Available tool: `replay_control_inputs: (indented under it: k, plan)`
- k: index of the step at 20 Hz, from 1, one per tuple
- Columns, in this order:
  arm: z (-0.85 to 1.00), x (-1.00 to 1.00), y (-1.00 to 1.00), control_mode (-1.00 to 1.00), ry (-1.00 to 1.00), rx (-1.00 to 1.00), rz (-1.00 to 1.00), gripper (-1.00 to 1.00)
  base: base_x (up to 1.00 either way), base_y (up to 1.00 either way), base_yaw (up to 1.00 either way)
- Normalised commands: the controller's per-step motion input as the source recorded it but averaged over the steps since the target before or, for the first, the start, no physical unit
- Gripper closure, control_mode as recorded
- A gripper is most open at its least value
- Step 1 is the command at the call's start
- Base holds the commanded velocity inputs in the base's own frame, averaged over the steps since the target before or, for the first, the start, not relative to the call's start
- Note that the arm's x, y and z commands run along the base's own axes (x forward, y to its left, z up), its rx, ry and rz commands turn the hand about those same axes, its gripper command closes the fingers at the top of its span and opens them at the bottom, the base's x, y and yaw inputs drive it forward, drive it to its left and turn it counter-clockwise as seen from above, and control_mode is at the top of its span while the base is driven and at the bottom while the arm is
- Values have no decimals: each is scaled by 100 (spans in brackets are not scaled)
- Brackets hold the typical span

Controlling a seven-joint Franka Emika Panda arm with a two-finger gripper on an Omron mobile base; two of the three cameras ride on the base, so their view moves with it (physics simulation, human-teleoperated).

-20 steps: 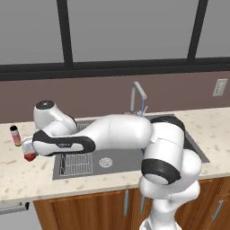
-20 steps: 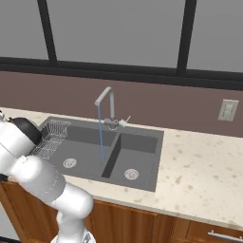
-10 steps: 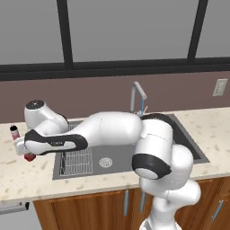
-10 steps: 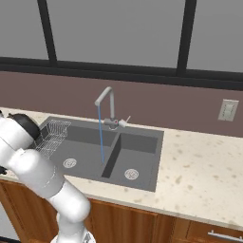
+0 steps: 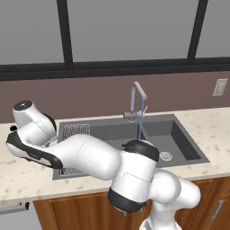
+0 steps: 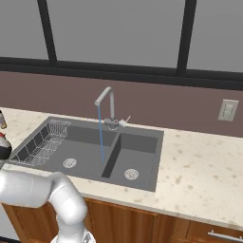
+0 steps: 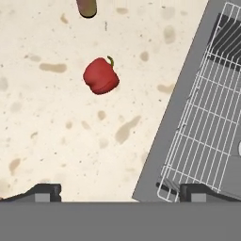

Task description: Turn on the sink faucet. Then move the bell pepper from the counter to the sink. Turn off the sink. Move the vegetable from the sink to the pot next to the stove. Finally move the pot to the rear right burner.

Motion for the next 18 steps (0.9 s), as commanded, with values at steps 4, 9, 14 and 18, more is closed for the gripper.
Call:
replay_control_inputs:
  k: [4,9,14,18]
  plan:
    - [-36,6,-13,-100,-11,0,10,-100,0,0,0]
    - [-35,16,-17,-100,-7,1,15,-100,0,0,0]
    - [-18,29,0,-100,0,2,16,-100,0,0,0]
    - [-13,26,8,-100,0,2,16,-100,0,0,0]
